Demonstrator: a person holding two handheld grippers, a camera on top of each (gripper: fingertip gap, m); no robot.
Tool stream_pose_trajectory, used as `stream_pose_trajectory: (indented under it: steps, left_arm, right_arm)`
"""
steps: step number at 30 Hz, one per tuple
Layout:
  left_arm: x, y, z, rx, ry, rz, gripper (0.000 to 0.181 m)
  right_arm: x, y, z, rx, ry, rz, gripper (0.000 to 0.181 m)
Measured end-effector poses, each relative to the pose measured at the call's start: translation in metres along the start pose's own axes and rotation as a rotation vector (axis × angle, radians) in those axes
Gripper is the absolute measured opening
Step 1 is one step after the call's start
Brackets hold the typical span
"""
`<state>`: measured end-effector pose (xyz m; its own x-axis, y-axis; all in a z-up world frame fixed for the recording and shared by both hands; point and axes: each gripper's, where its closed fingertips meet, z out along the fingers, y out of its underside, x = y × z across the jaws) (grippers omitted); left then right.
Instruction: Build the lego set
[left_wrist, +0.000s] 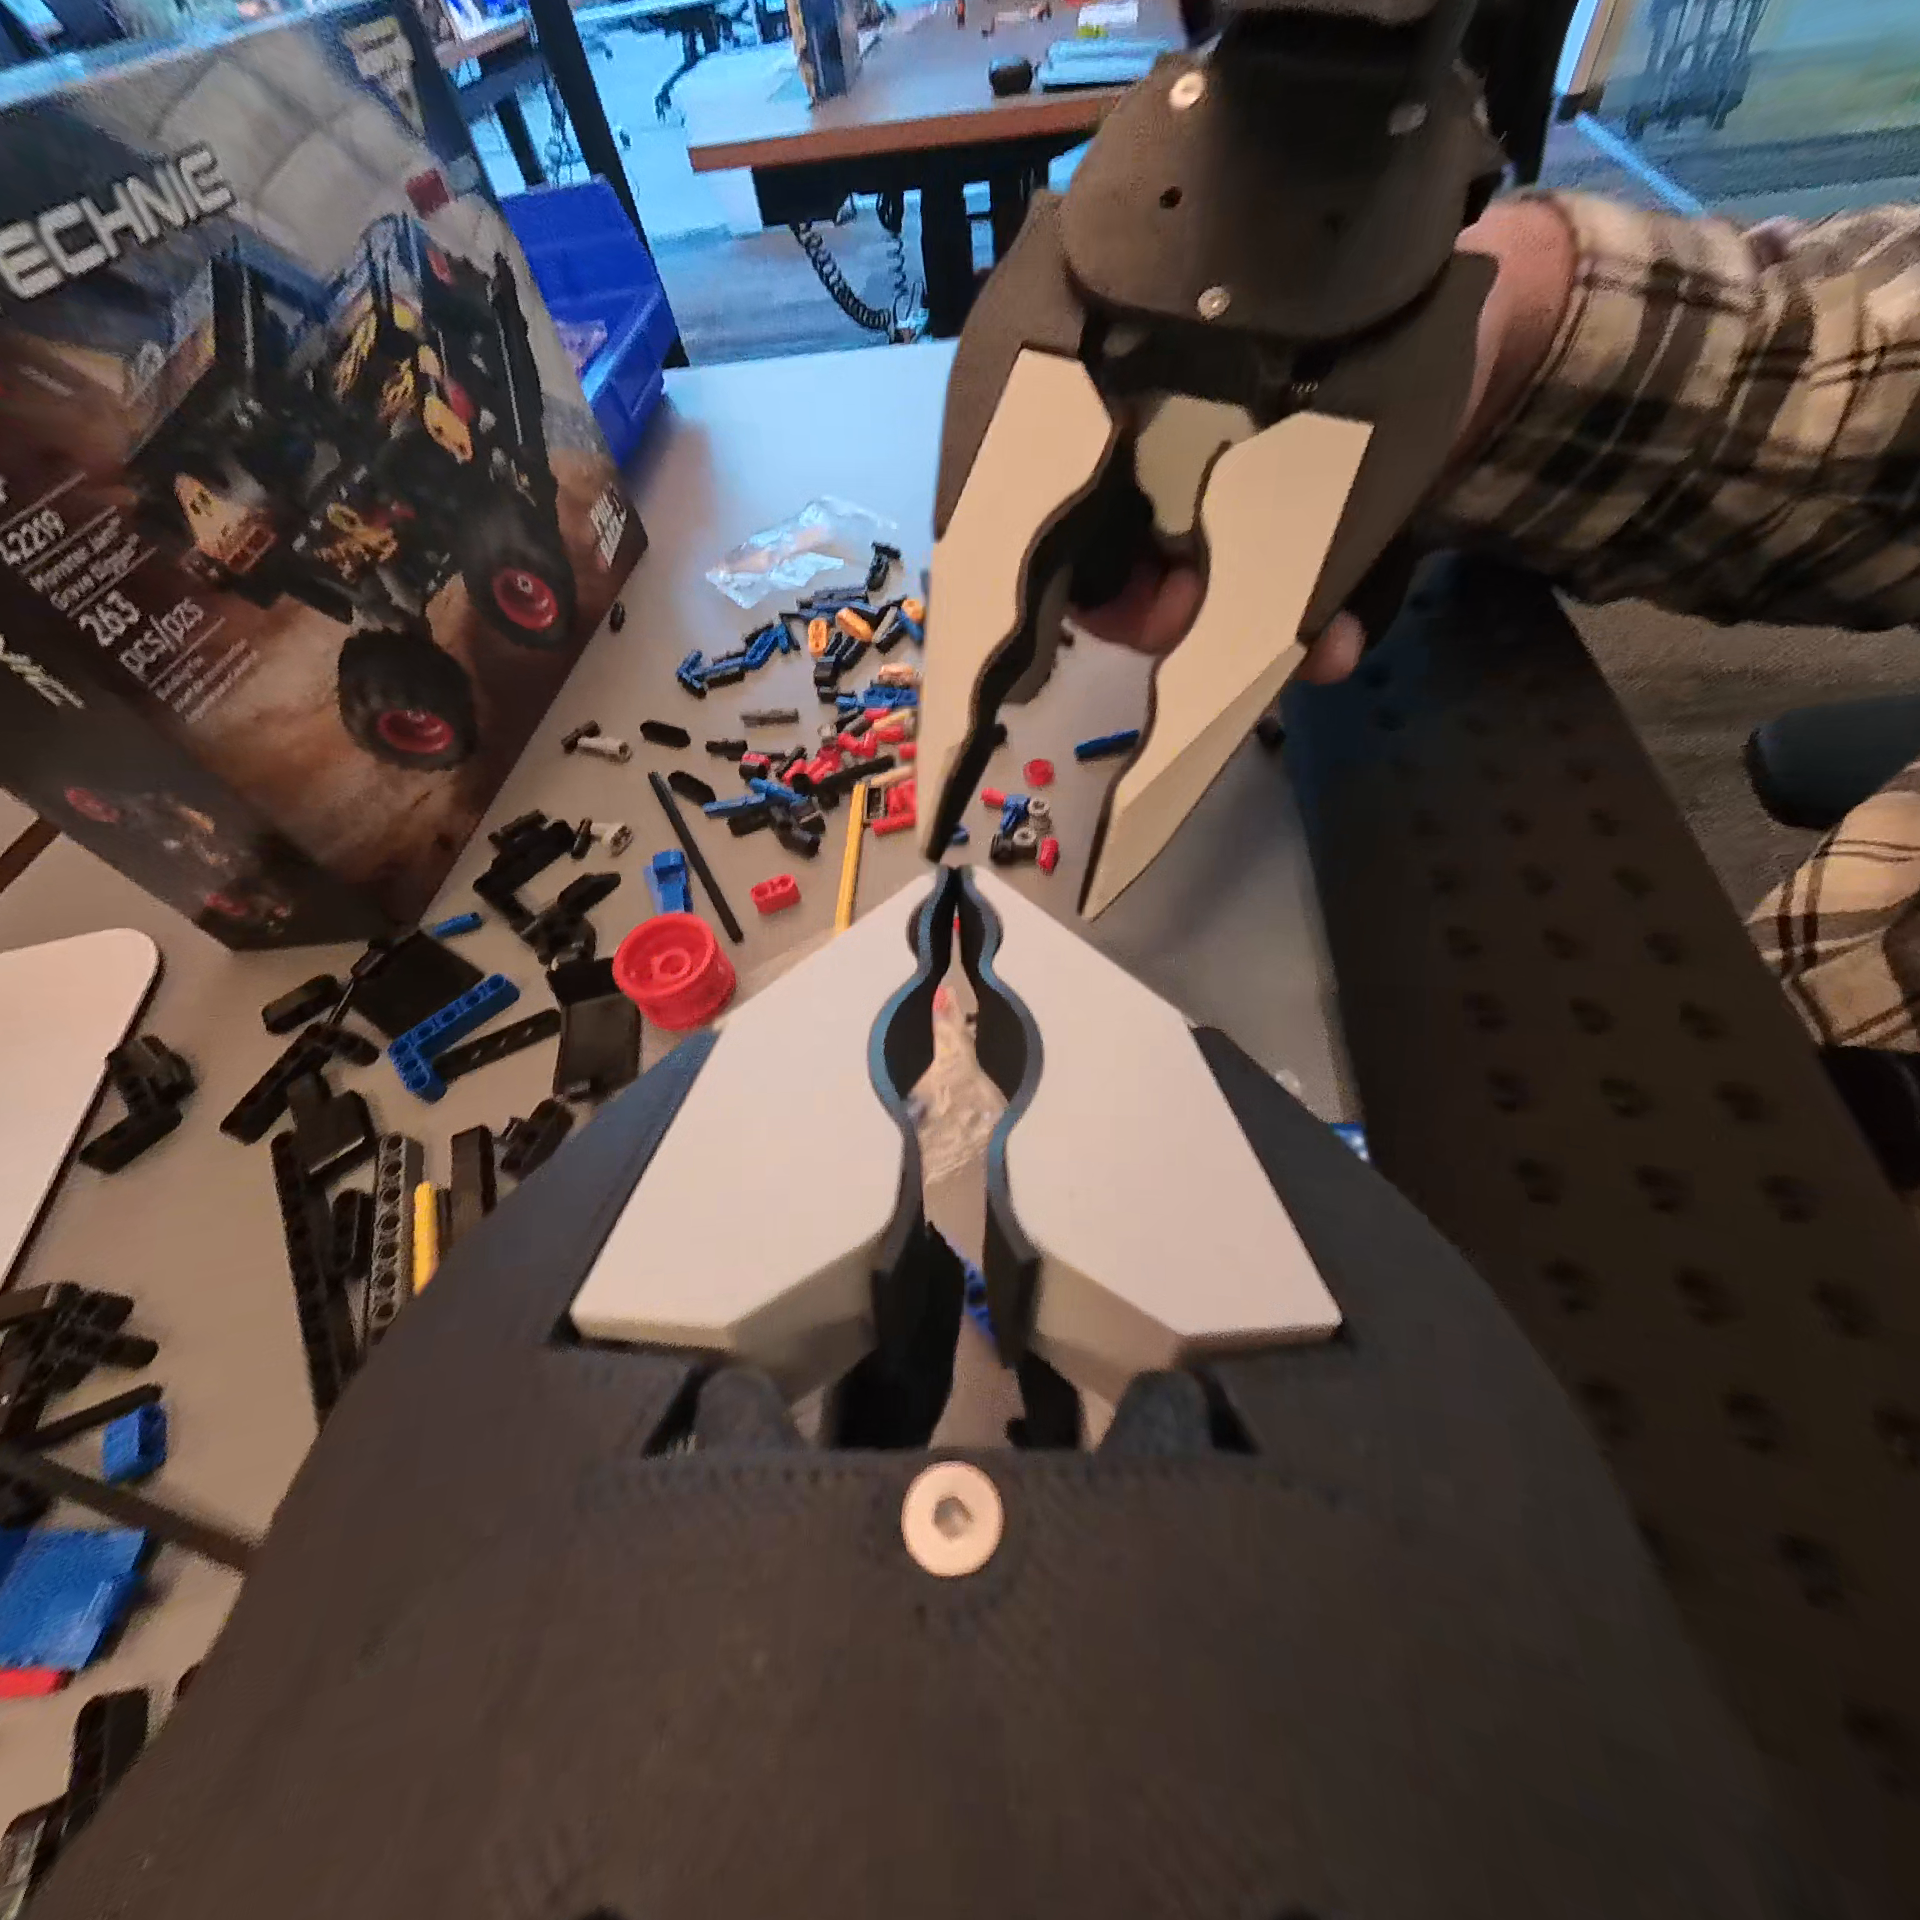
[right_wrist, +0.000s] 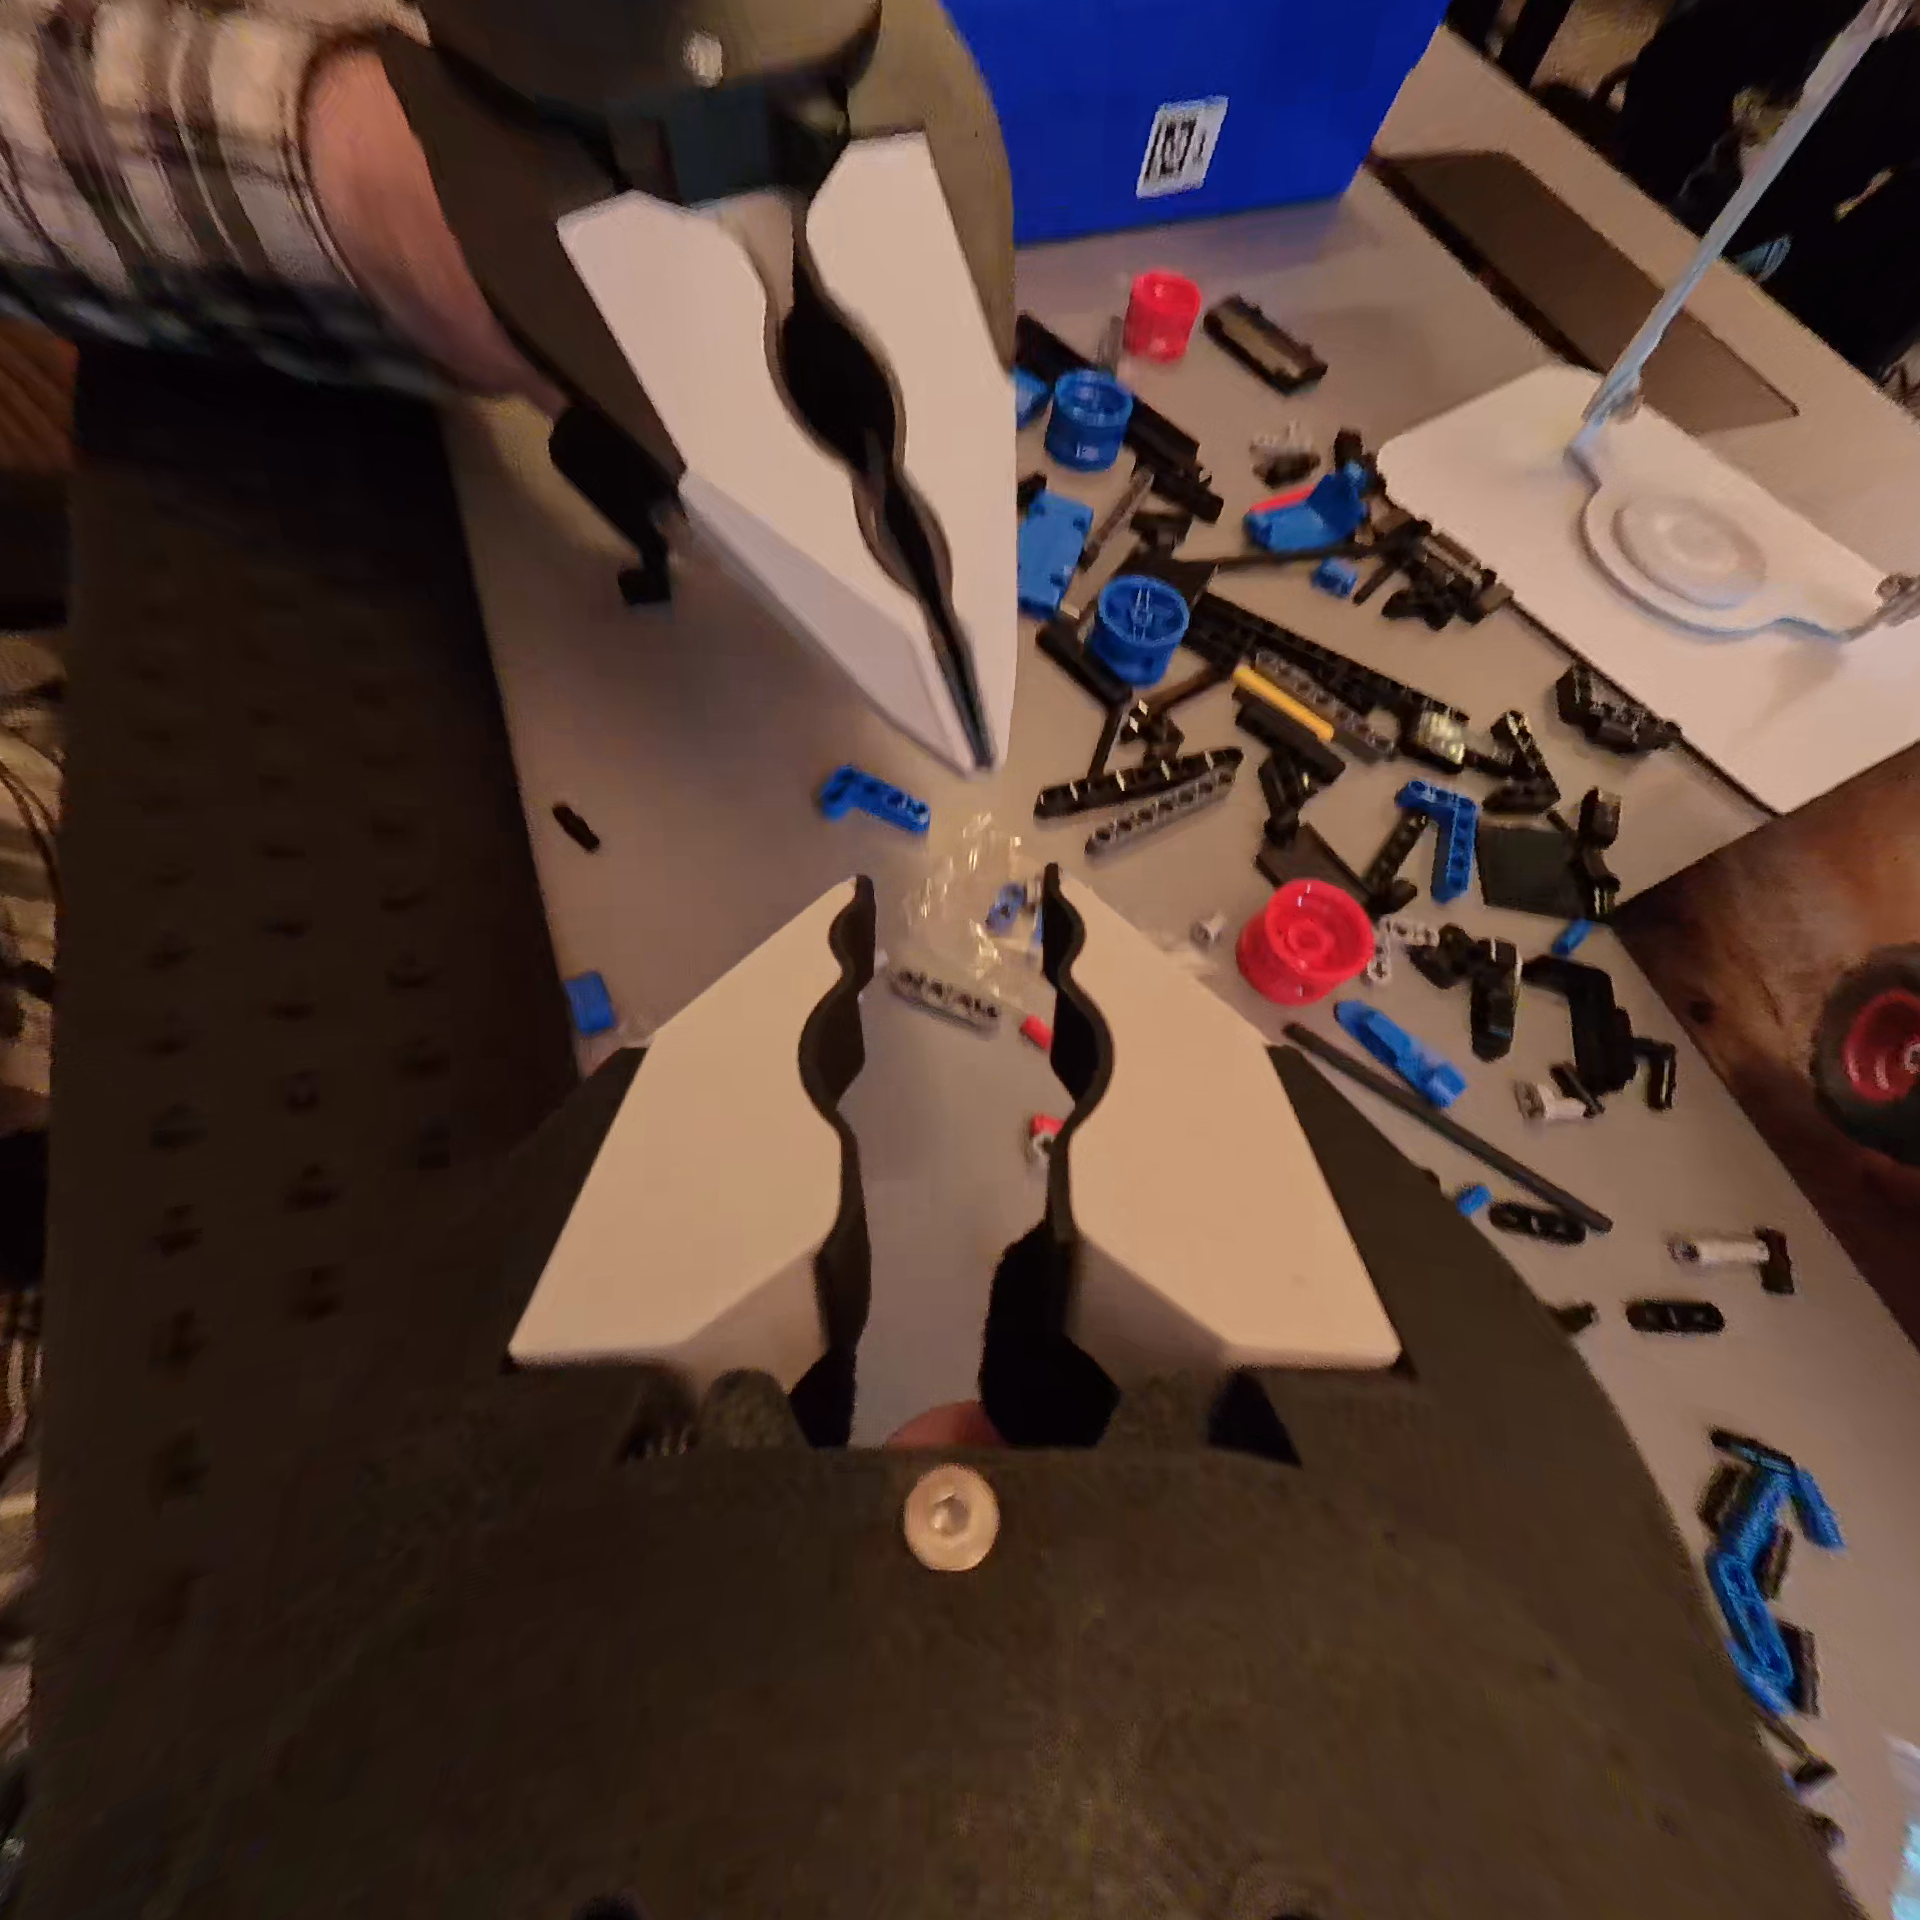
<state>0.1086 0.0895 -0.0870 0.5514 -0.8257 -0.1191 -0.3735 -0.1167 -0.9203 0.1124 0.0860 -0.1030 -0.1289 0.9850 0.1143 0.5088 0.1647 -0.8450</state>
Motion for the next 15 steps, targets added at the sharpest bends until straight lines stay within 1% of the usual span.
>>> stream_pose_trajectory:
  steps: [4,6,8,15]
  left_arm:
    - [-0.017,0.01,-0.009,-0.046,-0.052,-0.015,0.005]
    - [-0.026,0.013,-0.013,-0.058,-0.089,-0.025,0.006]
    - [-0.03,0.015,-0.014,-0.061,-0.095,-0.048,0.006]
    - [-0.021,0.029,-0.007,-0.131,-0.046,-0.038,0.007]
  right_arm:
    - [-0.009,0.02,-0.001,-0.101,-0.044,0.018,0.033]
    - [-0.018,0.028,0.003,-0.149,-0.064,0.015,0.034]
    - [-0.026,0.032,0.01,-0.173,-0.078,0.004,0.034]
    - [-0.04,0.046,0.03,-0.261,-0.119,-0.028,0.03]
